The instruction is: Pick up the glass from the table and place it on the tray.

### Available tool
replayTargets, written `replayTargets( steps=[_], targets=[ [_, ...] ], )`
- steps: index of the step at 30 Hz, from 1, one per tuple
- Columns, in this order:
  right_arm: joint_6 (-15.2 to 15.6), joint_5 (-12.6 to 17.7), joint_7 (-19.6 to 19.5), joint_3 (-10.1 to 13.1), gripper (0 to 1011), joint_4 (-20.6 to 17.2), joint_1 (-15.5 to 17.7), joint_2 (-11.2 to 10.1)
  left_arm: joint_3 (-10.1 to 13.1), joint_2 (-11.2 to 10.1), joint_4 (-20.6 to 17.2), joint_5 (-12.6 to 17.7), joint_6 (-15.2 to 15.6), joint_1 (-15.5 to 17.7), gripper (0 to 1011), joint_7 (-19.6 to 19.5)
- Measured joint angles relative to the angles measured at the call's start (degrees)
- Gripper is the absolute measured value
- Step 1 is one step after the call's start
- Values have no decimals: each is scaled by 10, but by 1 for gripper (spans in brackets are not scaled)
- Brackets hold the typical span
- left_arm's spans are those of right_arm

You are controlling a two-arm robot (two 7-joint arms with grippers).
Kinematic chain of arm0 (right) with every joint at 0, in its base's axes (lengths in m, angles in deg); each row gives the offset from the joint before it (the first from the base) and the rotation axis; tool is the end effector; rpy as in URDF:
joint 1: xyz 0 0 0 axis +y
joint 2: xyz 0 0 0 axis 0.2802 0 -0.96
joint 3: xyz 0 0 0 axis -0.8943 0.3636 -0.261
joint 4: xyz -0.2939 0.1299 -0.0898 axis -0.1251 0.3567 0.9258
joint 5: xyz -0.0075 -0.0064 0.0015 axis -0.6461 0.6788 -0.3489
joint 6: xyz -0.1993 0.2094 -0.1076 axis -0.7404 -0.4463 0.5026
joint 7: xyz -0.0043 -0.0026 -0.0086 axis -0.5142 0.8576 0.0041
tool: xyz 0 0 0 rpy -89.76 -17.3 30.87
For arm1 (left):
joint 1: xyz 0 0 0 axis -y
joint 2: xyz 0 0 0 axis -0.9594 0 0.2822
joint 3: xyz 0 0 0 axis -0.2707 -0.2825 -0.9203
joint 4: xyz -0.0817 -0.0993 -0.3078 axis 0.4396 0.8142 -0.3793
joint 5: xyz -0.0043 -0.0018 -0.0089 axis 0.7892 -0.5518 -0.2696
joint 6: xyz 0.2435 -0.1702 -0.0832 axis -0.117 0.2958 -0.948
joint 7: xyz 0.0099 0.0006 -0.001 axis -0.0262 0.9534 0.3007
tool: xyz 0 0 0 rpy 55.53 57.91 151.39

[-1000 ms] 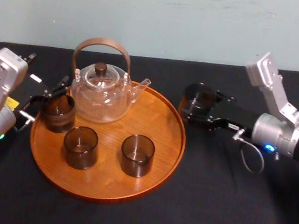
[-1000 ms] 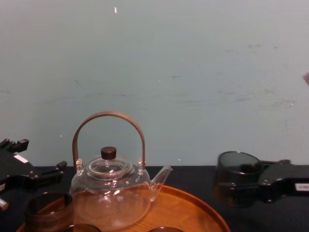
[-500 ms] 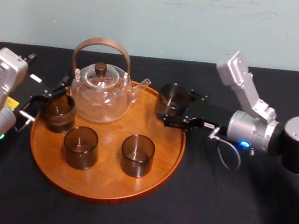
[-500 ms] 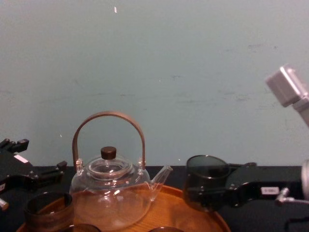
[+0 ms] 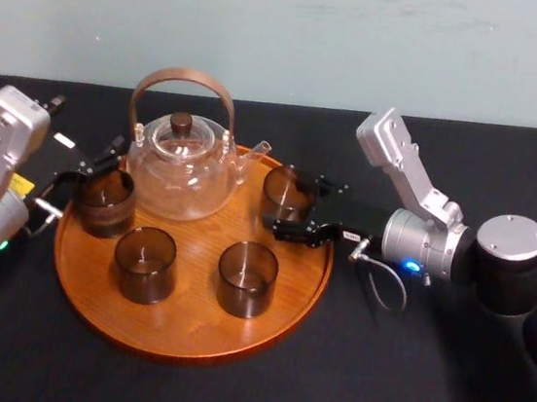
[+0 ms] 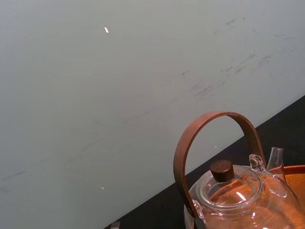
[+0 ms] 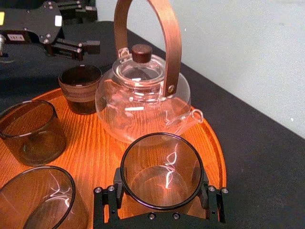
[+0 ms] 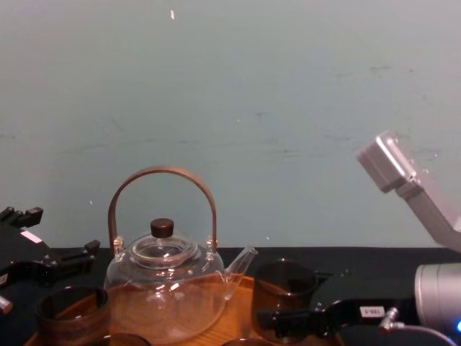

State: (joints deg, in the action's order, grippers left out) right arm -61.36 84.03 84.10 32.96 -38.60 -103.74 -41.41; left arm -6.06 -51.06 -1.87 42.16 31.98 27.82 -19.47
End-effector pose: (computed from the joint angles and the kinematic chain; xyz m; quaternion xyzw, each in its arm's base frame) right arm 0.4632 -0.0157 -0.3296 -0.1751 0.0216 -0.2906 0.9404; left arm 0.3648 0.1075 -0.3373 0.1416 -0.1324 0.5799 0.7913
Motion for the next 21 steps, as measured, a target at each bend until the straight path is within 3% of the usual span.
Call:
replayTargets(
  steps=[21],
  targets=[
    [-20, -24, -2, -8, 898, 63, -12, 31, 0, 0, 0, 0, 0, 0, 1001, 0]
  ],
)
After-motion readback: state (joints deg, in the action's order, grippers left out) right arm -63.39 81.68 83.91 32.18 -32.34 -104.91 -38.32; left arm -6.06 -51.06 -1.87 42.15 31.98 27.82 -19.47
